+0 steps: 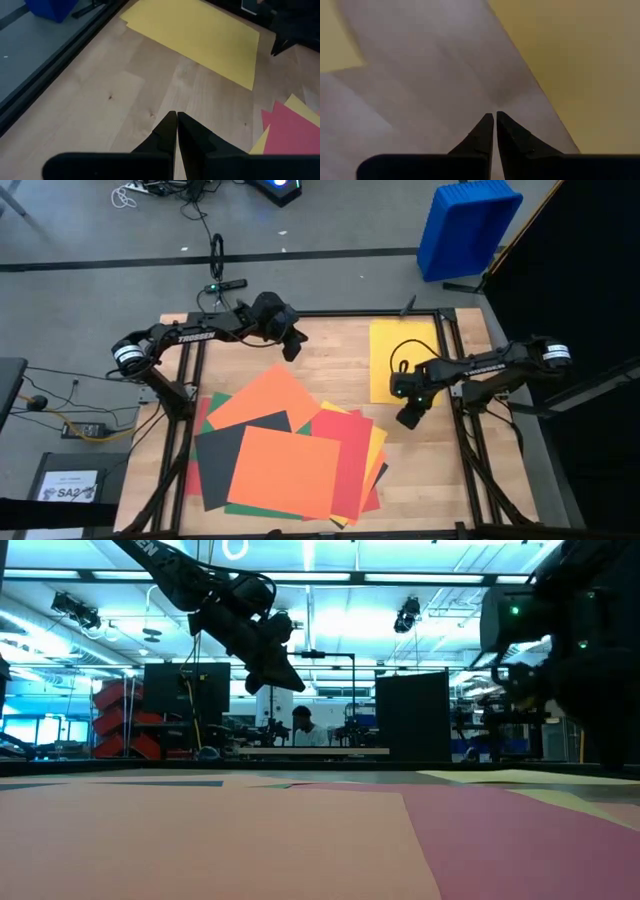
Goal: Organize paper
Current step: Stack the yellow colored paper on top of the yellow colored paper
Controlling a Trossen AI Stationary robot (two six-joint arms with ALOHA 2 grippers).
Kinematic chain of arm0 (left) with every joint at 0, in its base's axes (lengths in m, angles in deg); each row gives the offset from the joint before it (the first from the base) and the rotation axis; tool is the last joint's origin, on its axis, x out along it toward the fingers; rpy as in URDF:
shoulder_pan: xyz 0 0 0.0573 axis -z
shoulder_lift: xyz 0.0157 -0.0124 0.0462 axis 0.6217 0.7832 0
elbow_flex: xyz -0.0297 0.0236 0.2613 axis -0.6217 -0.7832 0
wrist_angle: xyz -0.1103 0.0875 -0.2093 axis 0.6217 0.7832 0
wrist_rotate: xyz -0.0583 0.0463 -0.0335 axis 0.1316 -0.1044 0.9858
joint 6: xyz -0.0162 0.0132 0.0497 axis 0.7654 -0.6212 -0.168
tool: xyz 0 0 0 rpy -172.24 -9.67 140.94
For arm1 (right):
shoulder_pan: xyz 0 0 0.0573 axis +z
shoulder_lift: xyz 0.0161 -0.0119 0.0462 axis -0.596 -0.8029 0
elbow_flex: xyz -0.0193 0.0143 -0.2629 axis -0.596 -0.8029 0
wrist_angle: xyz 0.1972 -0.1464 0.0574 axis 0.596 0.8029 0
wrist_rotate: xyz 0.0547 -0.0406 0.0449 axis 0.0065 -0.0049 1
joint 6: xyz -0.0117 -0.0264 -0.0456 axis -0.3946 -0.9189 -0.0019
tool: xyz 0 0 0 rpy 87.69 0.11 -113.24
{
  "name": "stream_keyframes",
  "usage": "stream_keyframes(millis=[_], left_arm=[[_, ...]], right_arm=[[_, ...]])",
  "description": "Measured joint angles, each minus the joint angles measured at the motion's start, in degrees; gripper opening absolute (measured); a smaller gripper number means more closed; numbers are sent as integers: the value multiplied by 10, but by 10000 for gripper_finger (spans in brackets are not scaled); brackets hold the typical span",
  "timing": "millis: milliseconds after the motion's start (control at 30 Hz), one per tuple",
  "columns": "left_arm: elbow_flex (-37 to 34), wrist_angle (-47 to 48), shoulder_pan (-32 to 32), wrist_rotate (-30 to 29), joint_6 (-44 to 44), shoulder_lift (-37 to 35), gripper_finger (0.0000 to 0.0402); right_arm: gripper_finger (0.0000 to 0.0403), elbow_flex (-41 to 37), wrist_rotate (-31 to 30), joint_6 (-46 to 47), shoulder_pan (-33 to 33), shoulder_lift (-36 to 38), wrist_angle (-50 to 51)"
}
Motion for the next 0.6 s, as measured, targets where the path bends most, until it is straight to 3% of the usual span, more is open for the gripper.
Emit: stream_keyframes(millis=[200,500,600], left_arm=[[0,-7,0,0,-4,0,0],[0,-10,0,1,-4,0,0],[0,-9,0,2,-4,0,0]], right_arm=[[0,0,-20,40,-23,-12,60],[0,0,-103,63,-92,-20,76],[0,1,-95,62,-105,-18,79]])
